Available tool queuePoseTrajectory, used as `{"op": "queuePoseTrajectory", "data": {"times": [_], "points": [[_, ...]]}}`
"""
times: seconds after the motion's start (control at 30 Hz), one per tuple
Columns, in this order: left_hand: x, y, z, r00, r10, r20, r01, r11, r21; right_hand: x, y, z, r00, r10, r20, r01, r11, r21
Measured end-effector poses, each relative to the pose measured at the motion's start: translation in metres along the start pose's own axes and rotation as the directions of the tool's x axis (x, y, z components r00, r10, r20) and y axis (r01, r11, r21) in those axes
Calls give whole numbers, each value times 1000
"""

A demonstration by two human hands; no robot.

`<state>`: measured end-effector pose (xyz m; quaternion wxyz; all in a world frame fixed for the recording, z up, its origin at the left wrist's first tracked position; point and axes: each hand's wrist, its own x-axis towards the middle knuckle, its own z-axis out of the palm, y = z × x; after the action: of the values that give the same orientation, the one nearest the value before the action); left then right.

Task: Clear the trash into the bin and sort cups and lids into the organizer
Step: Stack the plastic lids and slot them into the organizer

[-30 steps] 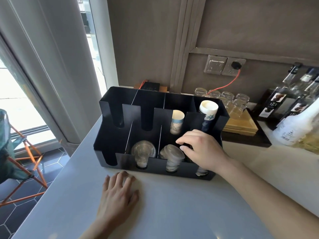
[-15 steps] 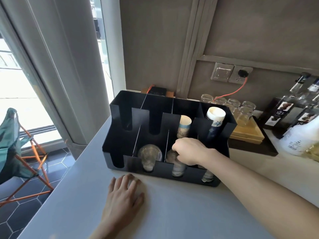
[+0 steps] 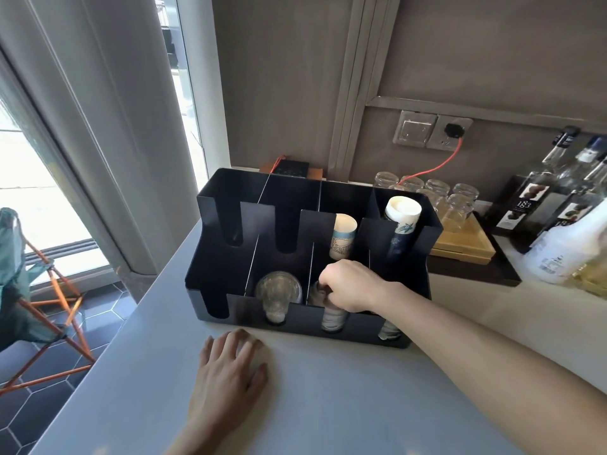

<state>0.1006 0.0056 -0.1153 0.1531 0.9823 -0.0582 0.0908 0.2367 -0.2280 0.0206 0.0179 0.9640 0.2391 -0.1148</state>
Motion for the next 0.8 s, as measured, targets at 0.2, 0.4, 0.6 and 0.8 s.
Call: {"op": "queuePoseTrajectory", "data": {"times": [0.2, 0.4, 0.6, 0.8], "points": [[0, -1, 3, 1000, -11, -8, 11, 1000, -1, 4, -5, 0, 999, 43, -2, -43, 999, 31], [-1, -2, 4, 1000, -11, -16, 11, 1000, -20, -6, 0, -4, 996, -42, 74, 35, 994, 103], [-1, -2, 5, 998, 1, -57, -2, 1000, -20, -13, 0, -7, 996, -58, 65, 58, 998, 6], [-1, -4, 7, 998, 13, -65, -15, 999, -30, -15, -2, -9, 992, -113, 53, 114, 993, -26]]}}
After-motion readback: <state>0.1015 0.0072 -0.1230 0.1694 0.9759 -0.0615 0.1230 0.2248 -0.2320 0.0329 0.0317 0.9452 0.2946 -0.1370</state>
